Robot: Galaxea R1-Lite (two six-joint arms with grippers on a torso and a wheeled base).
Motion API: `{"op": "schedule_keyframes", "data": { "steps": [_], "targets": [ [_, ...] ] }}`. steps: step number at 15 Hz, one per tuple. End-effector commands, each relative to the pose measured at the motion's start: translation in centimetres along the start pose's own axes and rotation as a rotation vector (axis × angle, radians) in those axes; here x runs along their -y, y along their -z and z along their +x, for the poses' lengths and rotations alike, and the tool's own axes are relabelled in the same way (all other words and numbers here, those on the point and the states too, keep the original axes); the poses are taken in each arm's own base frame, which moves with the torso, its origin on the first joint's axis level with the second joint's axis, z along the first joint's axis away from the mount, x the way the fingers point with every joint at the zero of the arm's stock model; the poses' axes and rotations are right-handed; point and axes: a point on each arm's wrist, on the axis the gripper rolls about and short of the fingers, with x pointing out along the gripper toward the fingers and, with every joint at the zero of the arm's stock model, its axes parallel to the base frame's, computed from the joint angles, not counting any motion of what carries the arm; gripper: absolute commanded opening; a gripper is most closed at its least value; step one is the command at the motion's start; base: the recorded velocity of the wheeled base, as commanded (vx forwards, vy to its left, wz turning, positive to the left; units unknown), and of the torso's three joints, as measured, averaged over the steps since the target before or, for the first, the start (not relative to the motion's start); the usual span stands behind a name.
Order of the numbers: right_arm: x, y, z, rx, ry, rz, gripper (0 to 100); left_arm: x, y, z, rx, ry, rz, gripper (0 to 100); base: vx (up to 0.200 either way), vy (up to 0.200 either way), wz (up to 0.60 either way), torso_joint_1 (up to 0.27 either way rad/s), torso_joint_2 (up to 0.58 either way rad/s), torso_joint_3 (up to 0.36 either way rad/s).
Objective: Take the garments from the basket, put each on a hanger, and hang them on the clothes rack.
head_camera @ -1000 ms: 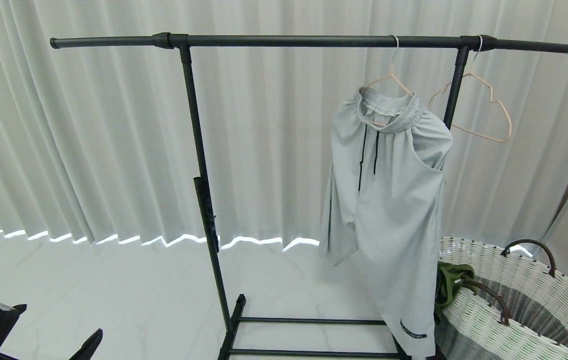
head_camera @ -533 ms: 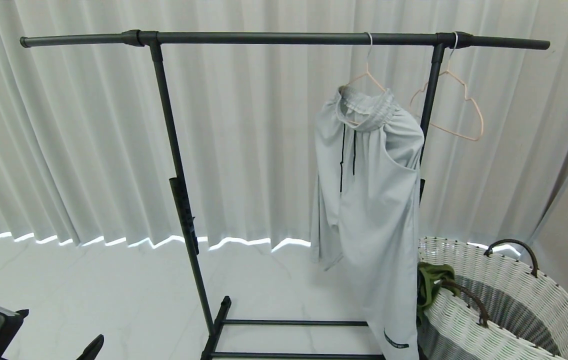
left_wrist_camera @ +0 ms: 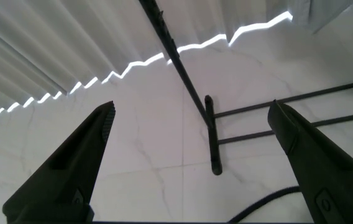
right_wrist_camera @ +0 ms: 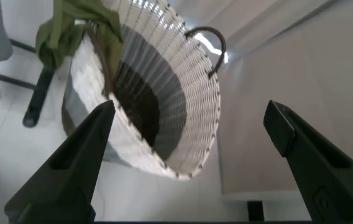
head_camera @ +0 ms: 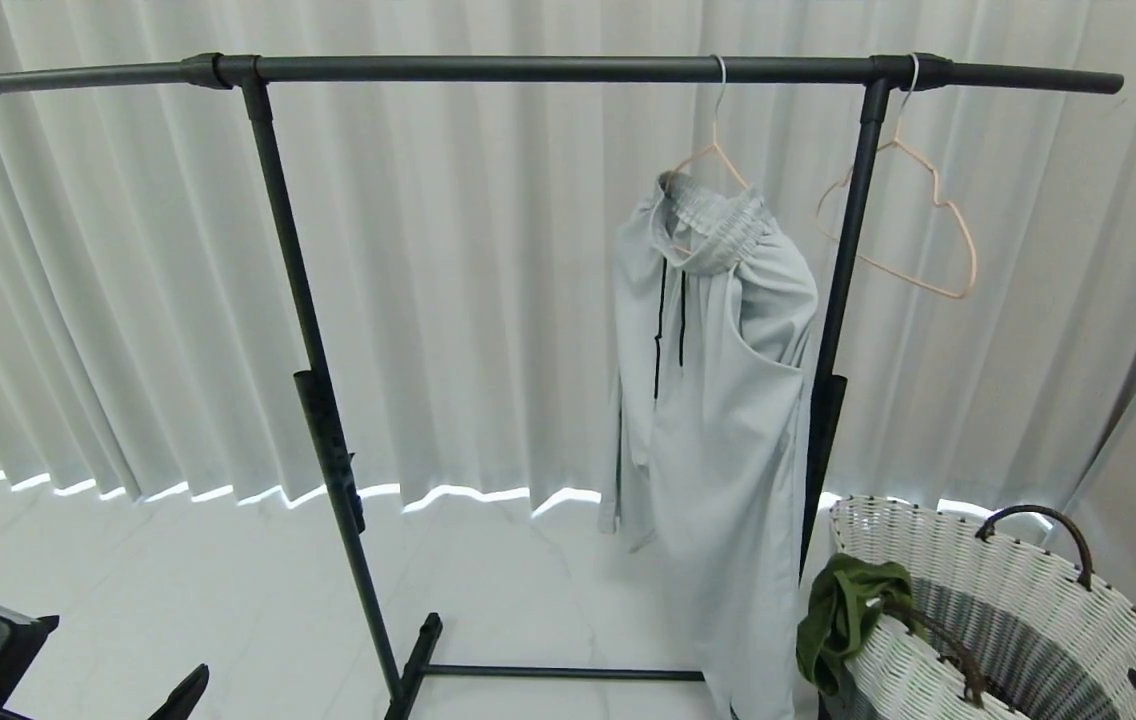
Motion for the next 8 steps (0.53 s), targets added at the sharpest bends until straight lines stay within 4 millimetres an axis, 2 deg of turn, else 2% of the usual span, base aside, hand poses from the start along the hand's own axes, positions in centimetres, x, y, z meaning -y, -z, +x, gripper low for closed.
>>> {"op": "schedule_keyframes", "data": {
  "steps": [1, 8],
  "targets": [
    [-0.1, 0.2, 0.1, -0.010, -0.009, -0.001, 100, 0.0, 0.0, 0.1, -0.006, 0.002, 0.000, 100, 0.200, 0.000, 0.00, 0.002, 0.00, 0.007],
    [-1.4, 1.3, 1.3, -0.059, -0.198, -0.011, 100, -0.4, -1.2, 1.4, -0.036, 0.017, -0.001, 100, 0.200, 0.000, 0.00, 0.003, 0.00, 0.004]
  ]
}}
